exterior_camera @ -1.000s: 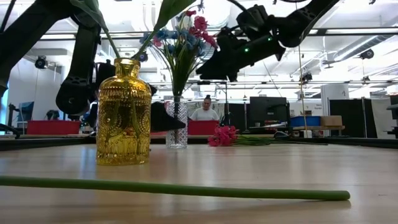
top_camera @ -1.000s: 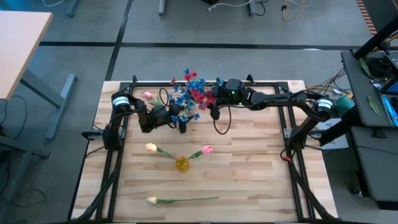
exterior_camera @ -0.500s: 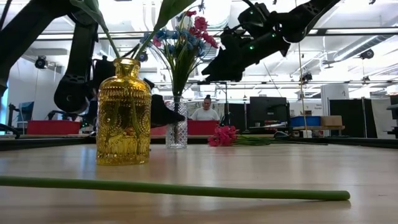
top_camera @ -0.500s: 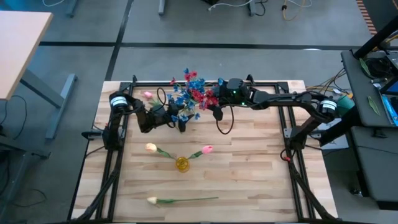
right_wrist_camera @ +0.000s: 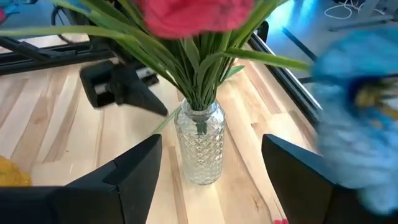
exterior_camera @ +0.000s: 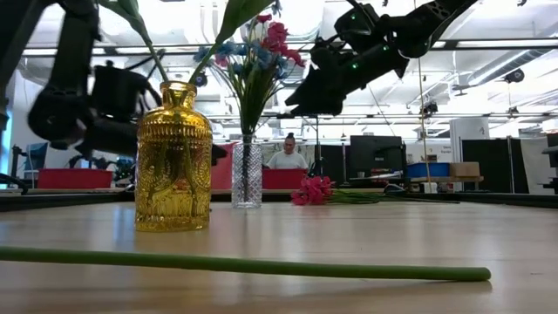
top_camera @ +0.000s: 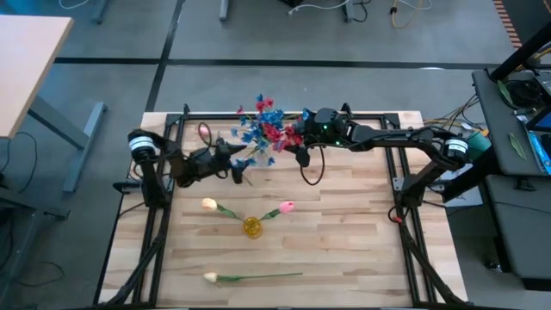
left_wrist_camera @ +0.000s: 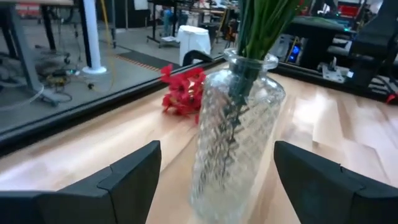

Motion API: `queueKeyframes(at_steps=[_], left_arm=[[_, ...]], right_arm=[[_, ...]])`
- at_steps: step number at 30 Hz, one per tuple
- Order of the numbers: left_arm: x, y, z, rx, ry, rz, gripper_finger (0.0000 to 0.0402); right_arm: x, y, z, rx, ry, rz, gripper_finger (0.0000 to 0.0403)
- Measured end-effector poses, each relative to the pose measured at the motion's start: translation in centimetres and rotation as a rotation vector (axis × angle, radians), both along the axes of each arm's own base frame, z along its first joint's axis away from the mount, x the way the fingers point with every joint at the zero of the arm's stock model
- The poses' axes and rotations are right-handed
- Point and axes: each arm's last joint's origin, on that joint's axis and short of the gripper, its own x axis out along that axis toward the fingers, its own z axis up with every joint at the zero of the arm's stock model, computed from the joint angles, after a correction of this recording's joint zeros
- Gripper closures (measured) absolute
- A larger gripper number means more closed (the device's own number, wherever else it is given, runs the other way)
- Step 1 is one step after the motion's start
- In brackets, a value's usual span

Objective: Sort flowers into vase by color
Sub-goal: Put the pink tulip into the yellow vase

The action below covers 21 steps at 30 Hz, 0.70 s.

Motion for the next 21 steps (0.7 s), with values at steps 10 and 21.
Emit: queueKeyframes(at_steps=[10, 21], left_arm=[[-2.8, -0.9, 0.9, -0.240, -0.064, 0.091, 0.0107], [-2.1, 0.5, 2.0, -0.607, 0.237, 0.281, 0.0133]], right_arm=[[-0.1, 0.1, -0.2, 0.012, 0.024, 0.000, 0.0131], [-0.2, 0.2, -0.4, 0.033, 0.043, 0.010, 0.0133]])
